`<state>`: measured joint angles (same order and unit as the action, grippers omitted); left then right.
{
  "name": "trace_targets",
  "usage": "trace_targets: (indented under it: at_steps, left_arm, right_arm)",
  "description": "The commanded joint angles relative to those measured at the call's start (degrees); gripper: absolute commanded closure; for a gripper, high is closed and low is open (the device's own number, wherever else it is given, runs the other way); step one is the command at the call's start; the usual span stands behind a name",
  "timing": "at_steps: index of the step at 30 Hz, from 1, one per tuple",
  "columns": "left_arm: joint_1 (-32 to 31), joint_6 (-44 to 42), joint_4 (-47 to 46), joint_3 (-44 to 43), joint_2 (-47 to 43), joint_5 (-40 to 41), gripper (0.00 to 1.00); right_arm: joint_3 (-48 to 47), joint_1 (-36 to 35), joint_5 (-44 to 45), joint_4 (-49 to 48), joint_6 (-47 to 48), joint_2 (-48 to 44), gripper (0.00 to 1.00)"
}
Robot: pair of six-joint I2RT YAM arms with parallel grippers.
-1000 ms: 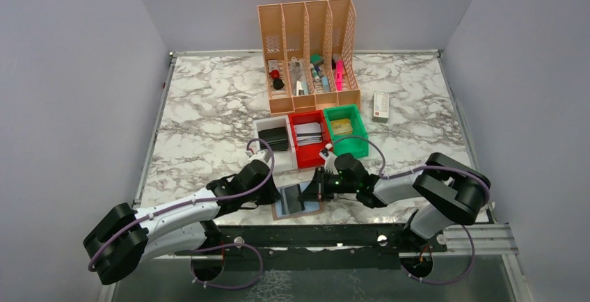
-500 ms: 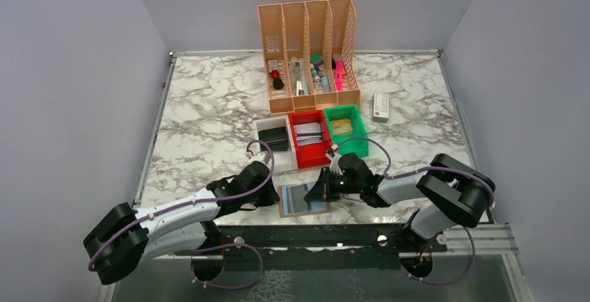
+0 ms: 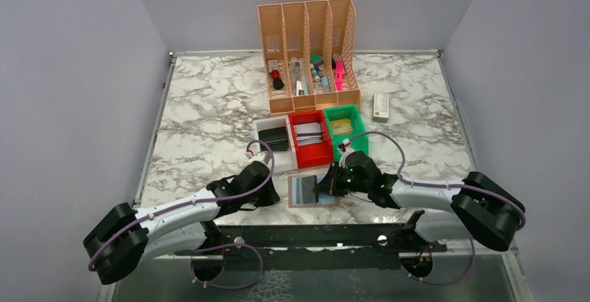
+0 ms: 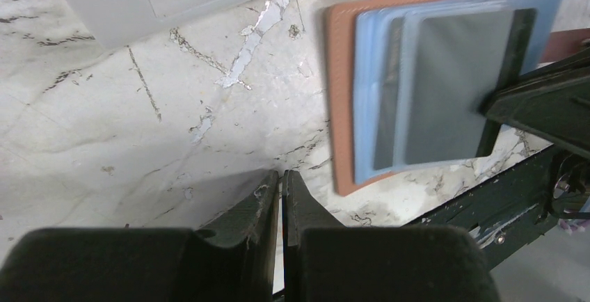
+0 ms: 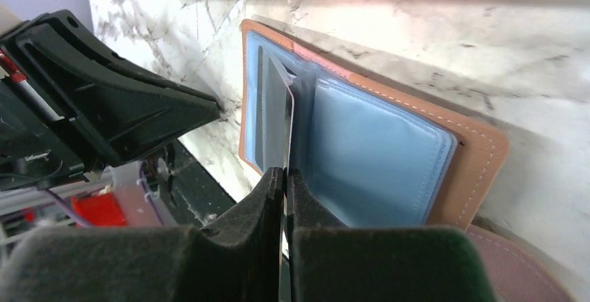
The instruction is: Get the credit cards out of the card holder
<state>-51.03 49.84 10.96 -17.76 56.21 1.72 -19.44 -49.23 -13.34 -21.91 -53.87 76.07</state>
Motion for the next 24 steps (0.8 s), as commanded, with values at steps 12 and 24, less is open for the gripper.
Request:
trace_targets:
  at_steps: [12,24]
  left_arm:
    - [-0.73,-2.17,0.68,-5.56,-6.79,-0.59,0.81]
    - [-8.33,-3.87,-3.77,-10.55,9.23,-1.01,0.73]
  right_arm:
    - [0.68,0.45,-0.6,-0.07,1.54,0.15,0.94]
    - [-0.36,0.45,-7.45,-9.57,-0.92,10.23,0.95]
